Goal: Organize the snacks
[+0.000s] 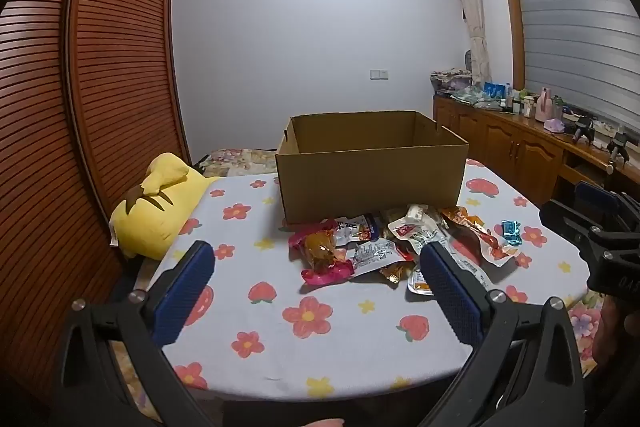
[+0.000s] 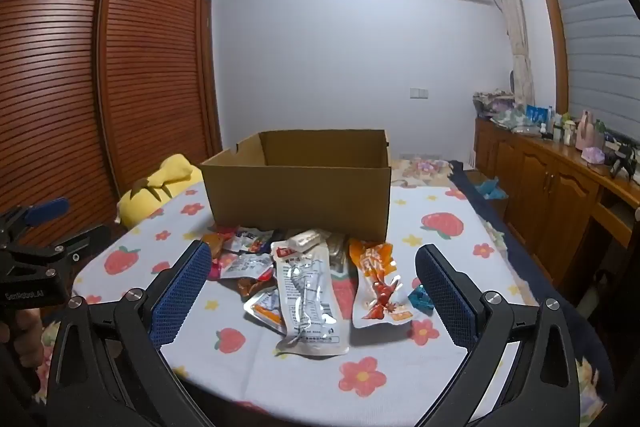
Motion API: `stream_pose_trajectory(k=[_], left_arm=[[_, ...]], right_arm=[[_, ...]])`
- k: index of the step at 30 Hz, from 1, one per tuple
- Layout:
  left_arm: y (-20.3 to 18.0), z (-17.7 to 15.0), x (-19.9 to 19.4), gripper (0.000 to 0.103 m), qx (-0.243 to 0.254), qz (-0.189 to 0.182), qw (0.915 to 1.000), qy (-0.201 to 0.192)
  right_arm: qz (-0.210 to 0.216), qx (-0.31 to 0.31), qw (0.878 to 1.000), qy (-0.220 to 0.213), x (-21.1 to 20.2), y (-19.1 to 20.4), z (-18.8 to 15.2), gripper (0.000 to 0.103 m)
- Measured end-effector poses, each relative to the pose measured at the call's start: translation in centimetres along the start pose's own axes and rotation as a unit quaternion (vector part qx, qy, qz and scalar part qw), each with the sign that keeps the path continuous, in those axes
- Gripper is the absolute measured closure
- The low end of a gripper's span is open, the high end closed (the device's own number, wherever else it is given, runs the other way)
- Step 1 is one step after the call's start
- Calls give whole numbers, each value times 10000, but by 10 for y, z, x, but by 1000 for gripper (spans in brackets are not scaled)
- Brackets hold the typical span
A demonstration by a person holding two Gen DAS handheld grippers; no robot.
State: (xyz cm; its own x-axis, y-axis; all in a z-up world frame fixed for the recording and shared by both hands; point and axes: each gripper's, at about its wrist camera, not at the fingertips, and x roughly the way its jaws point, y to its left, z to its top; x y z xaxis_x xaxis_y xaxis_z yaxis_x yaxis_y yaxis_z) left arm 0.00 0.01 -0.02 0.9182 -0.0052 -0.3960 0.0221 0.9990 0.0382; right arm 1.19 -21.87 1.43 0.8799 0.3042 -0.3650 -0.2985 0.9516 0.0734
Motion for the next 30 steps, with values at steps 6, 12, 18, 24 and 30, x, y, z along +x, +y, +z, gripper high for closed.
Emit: stream_pose_trajectory(k=[6,12,18,24,30], left_arm=[[1,0,-4,0,14,-34,10000,-7],[0,-1,1,0,18,-23,10000,59],[-1,3,-5,0,23,-33,10000,1],[-1,5,-9,0,28,-39,10000,-33],[0,7,-9,0,20,-38,10000,-33]], right_arm=[[-5,21,10000,23,1,-2,0,0],[-42,-13,10000,-1,-2,-3,-2,0],[-48,5,10000,-6,-4,-6,-3,0],[-51,12,10000,3,-4,-2,-3,0],[-61,25,10000,-13,-5,-5,0,0]])
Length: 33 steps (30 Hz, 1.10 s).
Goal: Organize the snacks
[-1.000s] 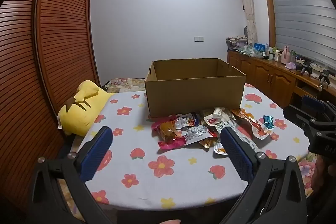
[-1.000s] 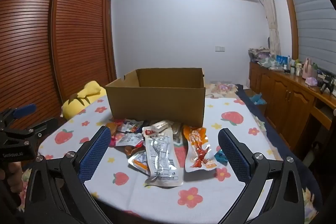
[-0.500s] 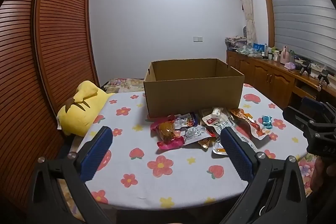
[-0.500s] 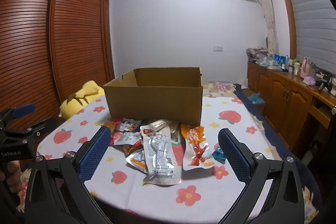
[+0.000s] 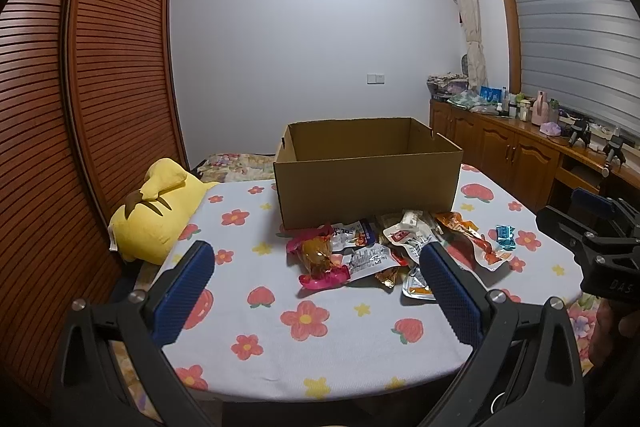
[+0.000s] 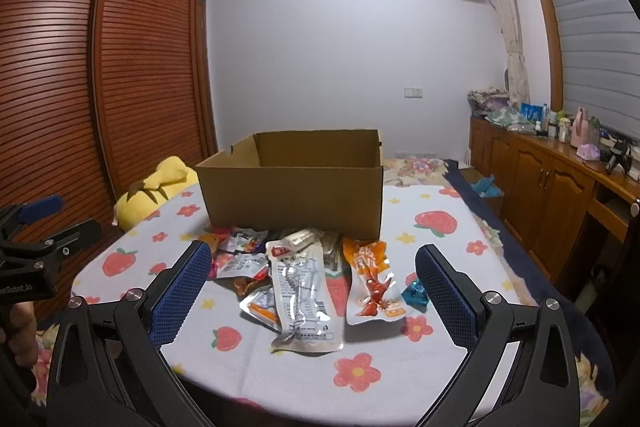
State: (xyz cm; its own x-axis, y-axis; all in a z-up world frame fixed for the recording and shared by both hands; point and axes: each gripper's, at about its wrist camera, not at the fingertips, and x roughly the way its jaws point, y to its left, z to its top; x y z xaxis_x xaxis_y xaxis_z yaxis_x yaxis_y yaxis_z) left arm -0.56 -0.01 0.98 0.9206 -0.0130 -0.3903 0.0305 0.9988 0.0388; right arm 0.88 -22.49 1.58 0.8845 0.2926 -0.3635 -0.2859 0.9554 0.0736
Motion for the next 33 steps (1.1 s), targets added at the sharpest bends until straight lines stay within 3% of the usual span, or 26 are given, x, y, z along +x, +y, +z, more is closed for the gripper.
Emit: stream_pose_trajectory(k=[33], left_arm=[[2,-2,1,0,-25,-19,10000,27]], right_arm=[[14,-27,10000,-29,-1,5,5,0]])
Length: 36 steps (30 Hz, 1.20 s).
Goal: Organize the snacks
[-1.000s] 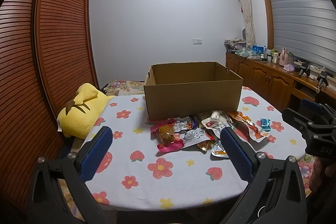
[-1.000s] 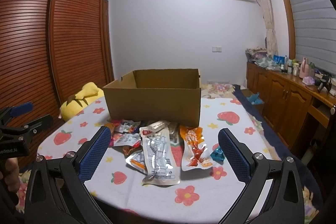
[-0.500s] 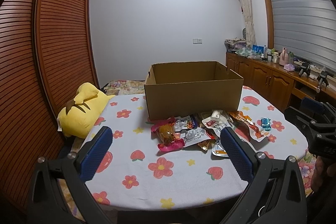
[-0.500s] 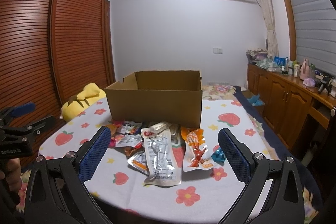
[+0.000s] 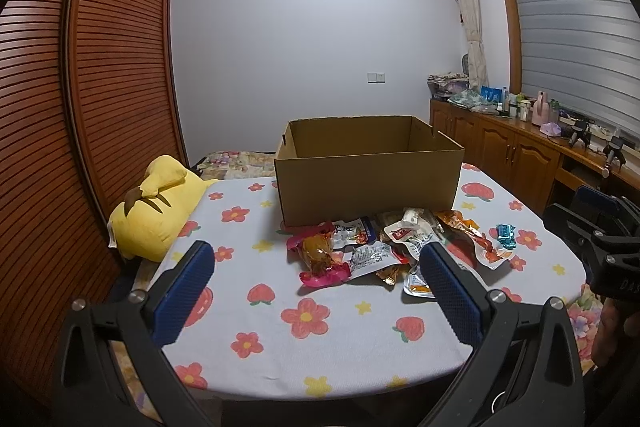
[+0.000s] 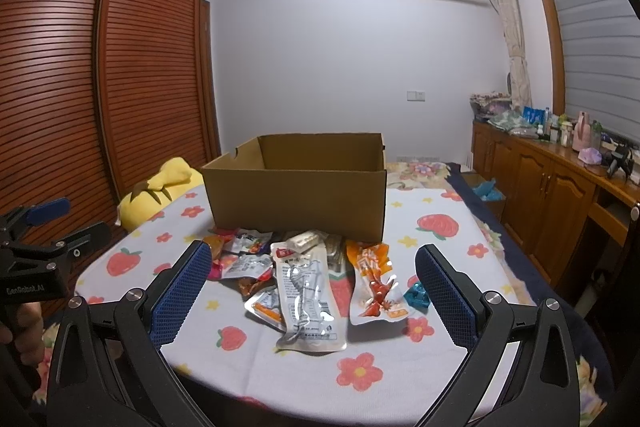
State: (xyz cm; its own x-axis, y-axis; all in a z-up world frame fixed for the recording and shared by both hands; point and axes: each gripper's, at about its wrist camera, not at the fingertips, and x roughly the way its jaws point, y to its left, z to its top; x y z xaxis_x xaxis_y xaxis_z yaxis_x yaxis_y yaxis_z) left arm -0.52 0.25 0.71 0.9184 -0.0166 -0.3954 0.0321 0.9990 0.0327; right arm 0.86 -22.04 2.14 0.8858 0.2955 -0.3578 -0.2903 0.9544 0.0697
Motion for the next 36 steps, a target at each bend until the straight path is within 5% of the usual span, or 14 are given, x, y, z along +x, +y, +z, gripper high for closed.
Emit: stream_pose_trajectory(k=[20,36], left_arm=[[-3,3,-7,0,50,-63,9999,-75],[0,-18,34,0,0,-384,9988,296]], right_arm=[[-8,-15,10000,4,0,0,0,0],[33,-58,9995,324,22,-16,-10,2]])
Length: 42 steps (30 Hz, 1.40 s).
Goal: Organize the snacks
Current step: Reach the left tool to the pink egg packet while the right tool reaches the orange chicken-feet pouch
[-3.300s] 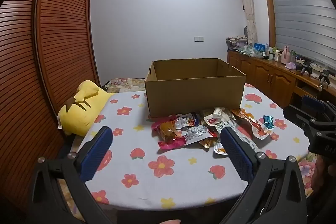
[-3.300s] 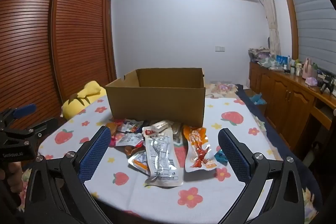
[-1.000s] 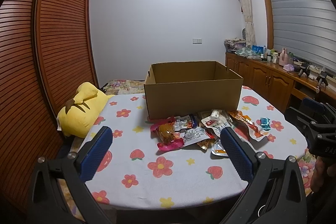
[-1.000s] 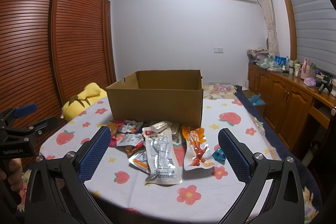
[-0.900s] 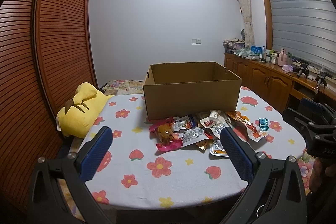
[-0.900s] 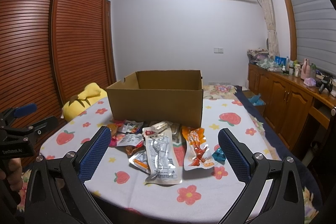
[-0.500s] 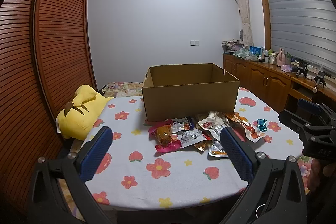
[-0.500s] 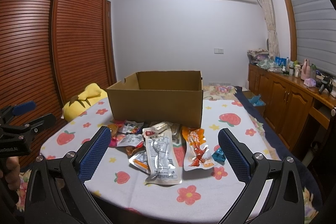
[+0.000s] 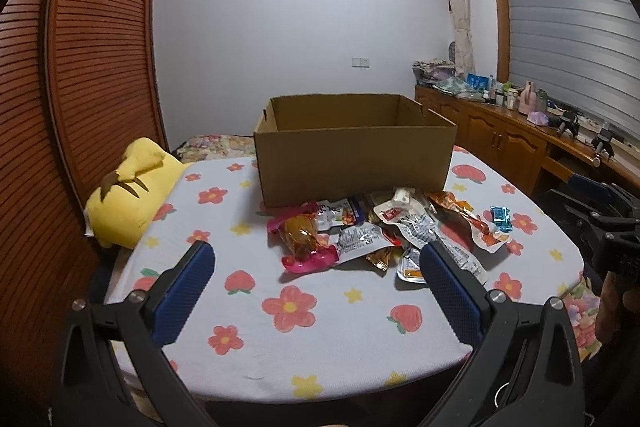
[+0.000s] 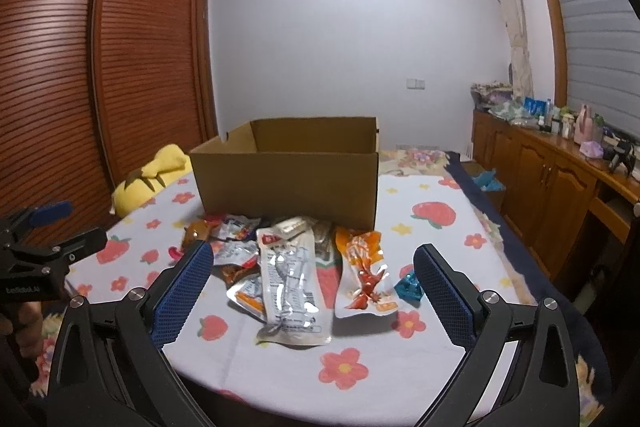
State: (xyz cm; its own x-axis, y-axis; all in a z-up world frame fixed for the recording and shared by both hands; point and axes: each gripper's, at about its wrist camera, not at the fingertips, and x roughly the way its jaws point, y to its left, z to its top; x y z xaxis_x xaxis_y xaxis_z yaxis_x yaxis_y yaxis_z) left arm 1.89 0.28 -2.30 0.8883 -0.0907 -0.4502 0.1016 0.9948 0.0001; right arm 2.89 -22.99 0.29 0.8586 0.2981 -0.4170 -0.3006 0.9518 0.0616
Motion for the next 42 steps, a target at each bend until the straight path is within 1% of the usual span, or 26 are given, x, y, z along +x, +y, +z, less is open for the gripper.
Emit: stream_pose_trajectory(k=[3,5,7,12,14,18,26,28,30,33,36,38,39,42], left_arm=[[0,-2,11,0,54,-69,9999,61],[0,-3,19,1,101,-37,9999,122],[0,-4,27,1,154,-70,9997,198],[5,-6,50,1,111,-214,9985,490],[7,-6,61,1,125,-198,9978,622],[13,-2,83,6,95,-279,9958,871],[22,7,122,16,41,-458,9917,1203],[25,8,132,24,13,-527,9904,1275],[26,10,140,26,20,-486,9893,1376],[32,13,153,26,-83,-589,9866,1518],[39,16,165,30,-205,-534,9847,1649],[41,19,171,34,-222,-503,9842,1685],[42,20,174,38,-225,-520,9833,1728],[44,21,186,40,-267,-540,9800,1897]], right_arm=[[68,-61,9998,155,11,-7,-5,7],[166,-55,9995,276,18,-12,-8,13],[230,-73,9988,415,26,-16,-12,16],[308,-132,9965,761,46,-27,-18,16],[366,-129,9957,837,51,-31,-18,17],[427,-231,9936,1022,66,-39,-18,19],[629,-276,9859,1528,102,-53,-11,24],[724,-213,9829,1680,111,-56,-10,25],[796,-144,9798,1829,123,-59,-9,25],[823,-22,9752,2053,140,-62,-8,25],[838,3,9721,2193,154,-62,-8,25],[851,-19,9703,2265,160,-61,-8,25],[853,-33,9695,2298,162,-60,-8,25],[842,2,9679,2370,168,-61,-6,25]])
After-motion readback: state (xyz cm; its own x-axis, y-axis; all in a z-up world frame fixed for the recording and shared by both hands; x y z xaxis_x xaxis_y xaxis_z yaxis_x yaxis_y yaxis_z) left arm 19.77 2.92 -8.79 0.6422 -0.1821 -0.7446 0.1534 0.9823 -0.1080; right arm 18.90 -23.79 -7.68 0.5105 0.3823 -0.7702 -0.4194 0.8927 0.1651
